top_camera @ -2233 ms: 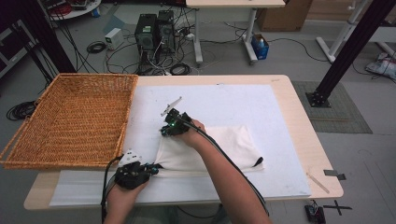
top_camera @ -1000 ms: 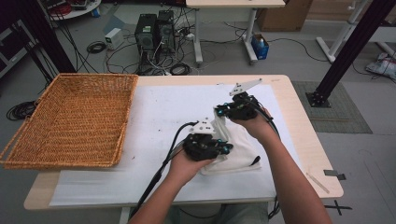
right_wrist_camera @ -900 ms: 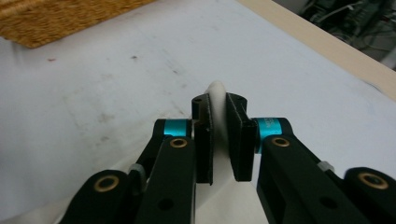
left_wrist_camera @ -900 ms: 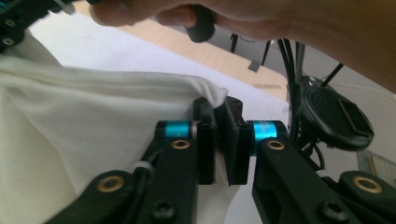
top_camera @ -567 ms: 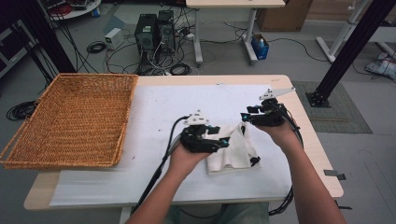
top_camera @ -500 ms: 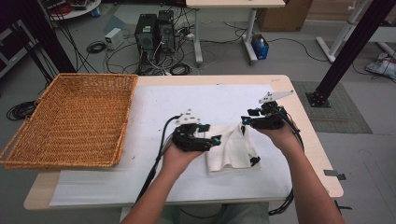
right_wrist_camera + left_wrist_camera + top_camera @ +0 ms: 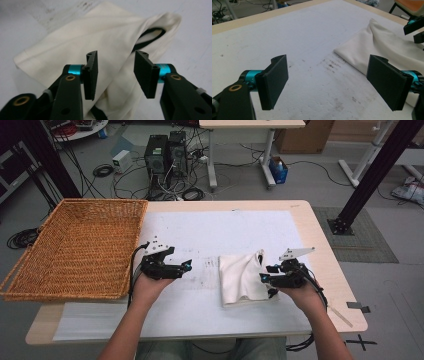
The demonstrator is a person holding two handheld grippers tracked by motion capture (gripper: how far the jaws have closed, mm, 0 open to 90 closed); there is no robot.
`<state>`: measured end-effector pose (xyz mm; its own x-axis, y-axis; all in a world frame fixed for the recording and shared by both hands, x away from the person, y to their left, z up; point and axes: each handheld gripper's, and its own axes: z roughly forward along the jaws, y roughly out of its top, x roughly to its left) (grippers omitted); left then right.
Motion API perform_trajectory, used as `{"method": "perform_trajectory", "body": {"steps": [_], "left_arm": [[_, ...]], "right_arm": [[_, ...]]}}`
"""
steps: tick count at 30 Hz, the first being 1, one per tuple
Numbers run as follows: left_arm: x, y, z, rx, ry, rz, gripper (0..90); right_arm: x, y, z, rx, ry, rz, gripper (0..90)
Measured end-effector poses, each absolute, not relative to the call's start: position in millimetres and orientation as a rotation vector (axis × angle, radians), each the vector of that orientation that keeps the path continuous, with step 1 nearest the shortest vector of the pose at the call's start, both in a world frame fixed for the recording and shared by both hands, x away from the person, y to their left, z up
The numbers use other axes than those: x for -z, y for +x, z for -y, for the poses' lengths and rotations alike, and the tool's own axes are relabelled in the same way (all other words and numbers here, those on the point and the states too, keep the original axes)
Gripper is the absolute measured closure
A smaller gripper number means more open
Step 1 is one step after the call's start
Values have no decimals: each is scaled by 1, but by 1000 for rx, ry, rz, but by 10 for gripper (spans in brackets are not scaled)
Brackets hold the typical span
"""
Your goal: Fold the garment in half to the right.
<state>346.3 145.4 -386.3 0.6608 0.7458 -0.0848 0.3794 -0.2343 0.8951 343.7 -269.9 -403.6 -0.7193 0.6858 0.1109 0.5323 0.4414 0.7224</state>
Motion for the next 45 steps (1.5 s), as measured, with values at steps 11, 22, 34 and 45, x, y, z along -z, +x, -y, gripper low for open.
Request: {"method": "perform_trajectory", "body": {"steps": [11, 22, 34, 45], "left_arm": [[392, 343, -150, -450, 1866, -881, 172], [396, 339, -154, -467, 1868, -868, 172], [399, 336, -156, -472, 1886, -853, 172], [400, 334, -160, -460, 1872, -852, 172]], "right_arm": [[417, 337, 271, -1184, 1076, -2510, 900], [417, 328, 293, -1196, 1149, -2476, 850], [421, 329, 286, -1199, 1134, -2504, 884], [425, 311, 316, -1193, 1222, -2440, 833]]}}
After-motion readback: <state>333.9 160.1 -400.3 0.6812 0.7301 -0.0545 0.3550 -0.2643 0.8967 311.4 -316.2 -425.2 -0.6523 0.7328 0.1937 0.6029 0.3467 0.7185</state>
